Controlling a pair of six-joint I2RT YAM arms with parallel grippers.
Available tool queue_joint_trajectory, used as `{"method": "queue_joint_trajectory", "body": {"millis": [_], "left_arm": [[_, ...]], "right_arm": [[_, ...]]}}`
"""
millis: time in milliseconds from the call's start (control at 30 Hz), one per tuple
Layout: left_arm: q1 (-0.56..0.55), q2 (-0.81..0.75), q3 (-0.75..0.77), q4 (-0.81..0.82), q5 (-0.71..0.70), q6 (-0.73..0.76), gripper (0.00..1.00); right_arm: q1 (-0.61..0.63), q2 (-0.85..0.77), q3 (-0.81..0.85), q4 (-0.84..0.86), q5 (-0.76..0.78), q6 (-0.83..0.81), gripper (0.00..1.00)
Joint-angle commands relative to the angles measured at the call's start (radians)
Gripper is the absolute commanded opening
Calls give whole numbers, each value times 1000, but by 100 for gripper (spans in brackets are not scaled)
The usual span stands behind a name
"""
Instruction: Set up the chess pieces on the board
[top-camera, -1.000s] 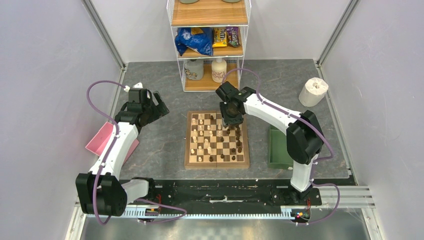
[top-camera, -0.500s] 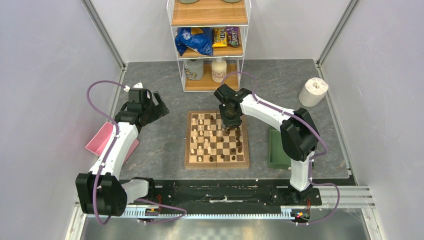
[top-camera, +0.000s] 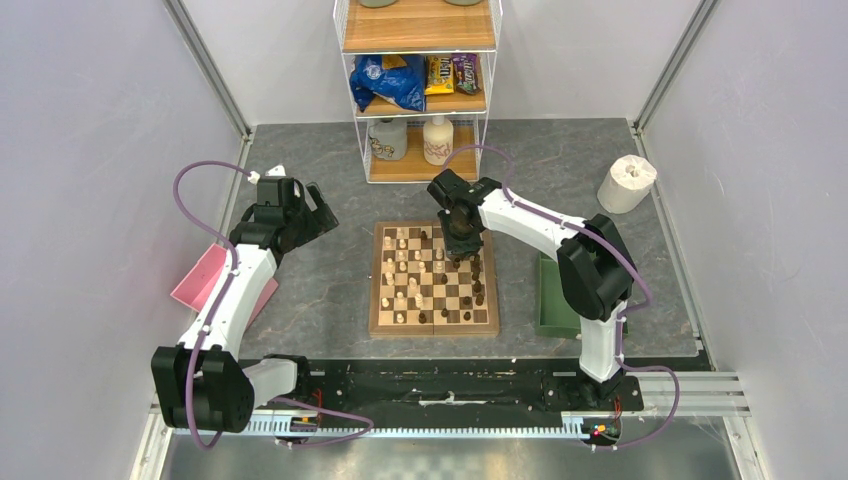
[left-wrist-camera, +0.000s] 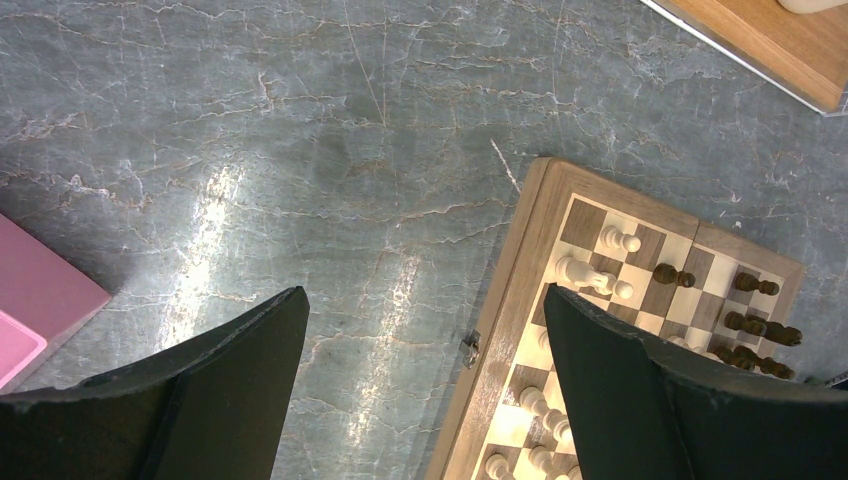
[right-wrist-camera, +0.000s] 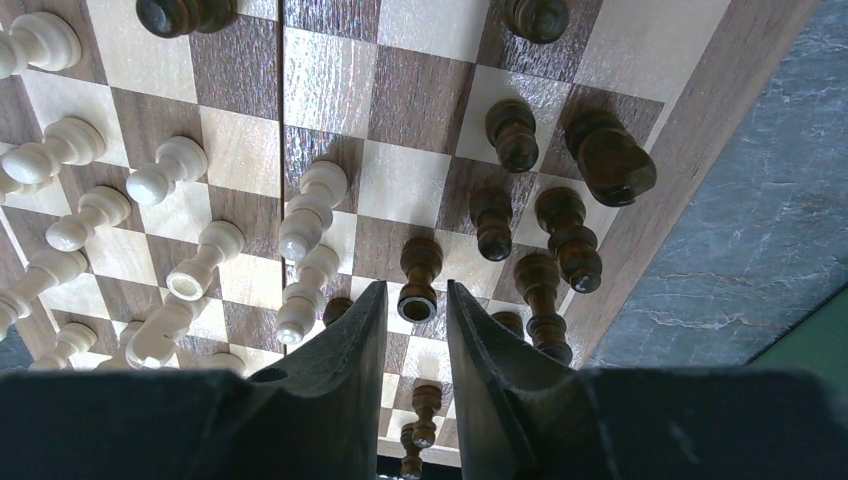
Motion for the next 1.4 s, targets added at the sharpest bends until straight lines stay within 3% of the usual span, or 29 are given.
{"method": "queue_joint_trajectory", "body": {"millis": [0, 300, 500, 767, 933, 1133, 1367], "left_arm": [[1, -20, -2, 6, 11, 19, 95], [1, -23, -3, 5, 10, 19, 95], [1, -20, -2, 6, 12, 19, 95], [0, -21, -2, 3, 8, 22, 95], [1, -23, 0, -1, 5, 23, 95], [0, -25, -2, -2, 7, 23, 95], [1, -29, -2, -2, 5, 23, 95]], "right_arm": [[0, 12, 20, 24, -7, -11, 33], [-1, 14, 31, 17, -16, -23, 32], [1, -4, 37, 10, -19, -35, 19], [-2, -129, 125, -52, -4, -85, 18], [-94, -158, 203, -66, 10, -113, 17], [-212, -59, 268, -52, -24, -130, 18], [-236, 63, 293, -44, -67, -142, 18]]}}
